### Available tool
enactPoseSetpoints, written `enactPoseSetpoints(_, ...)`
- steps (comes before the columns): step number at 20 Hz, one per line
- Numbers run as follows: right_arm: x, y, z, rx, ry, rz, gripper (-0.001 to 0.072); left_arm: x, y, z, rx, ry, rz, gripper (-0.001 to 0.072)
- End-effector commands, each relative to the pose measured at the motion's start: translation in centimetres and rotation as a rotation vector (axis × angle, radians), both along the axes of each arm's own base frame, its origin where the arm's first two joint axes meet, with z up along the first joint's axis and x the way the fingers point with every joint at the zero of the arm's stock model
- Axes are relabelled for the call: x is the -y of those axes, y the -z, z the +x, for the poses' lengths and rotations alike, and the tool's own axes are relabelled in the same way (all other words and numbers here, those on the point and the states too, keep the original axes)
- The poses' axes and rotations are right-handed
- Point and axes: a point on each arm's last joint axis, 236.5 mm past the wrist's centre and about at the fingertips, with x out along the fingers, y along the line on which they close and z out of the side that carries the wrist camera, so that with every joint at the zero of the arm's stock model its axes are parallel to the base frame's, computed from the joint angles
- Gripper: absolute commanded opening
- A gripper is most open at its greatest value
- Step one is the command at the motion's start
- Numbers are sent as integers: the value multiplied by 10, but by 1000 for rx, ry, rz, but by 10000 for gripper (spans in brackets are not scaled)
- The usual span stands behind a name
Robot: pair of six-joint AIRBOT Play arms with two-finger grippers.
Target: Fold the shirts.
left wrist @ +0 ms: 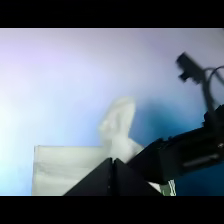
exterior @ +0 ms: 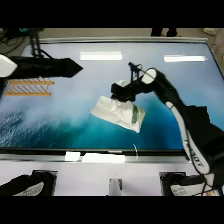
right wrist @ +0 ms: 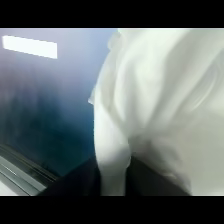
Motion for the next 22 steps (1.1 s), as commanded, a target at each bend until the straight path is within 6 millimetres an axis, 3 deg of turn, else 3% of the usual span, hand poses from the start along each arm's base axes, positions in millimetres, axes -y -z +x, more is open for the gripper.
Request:
enactPoseSetpoints(1,-50,33,4,-61,32,109,499,-21,-29,-17,44,-32,2,31)
enactPoseSetpoints(2,-50,32,1,-58,10,109,700,-20,-23,-21,22,-18,13,32)
enactPoseSetpoints(3,-43,30,-3,-58,-17,93,703,-20,-17,-24,1,-10,24,32)
enactPoseSetpoints(5,-2,32,-10,-64,-71,-21,701,-24,-6,-27,-25,-6,55,31)
enactPoseSetpoints(7,70,38,-15,-88,-89,-225,690,-29,-1,-26,-27,-12,89,31)
enactPoseSetpoints(10,197,44,-32,-237,-24,-467,672,-31,0,-26,-23,-17,101,32)
enactPoseSetpoints(11,231,50,-43,-315,33,-479,672,-31,0,-26,-23,-17,100,32)
enactPoseSetpoints(12,245,57,-53,-380,89,-439,670,-31,0,-26,-23,-17,100,32)
enactPoseSetpoints(13,245,65,-61,-425,126,-369,670,-31,0,-25,-23,-17,101,32)
enactPoseSetpoints(16,210,93,-68,-443,157,-197,670,-31,0,-25,-25,-17,101,32)
enactPoseSetpoints(18,187,108,-64,-388,157,-166,670,-31,1,-25,-25,-17,101,32)
enactPoseSetpoints(22,161,127,-60,-359,136,-176,664,-31,1,-25,-26,-17,101,32)
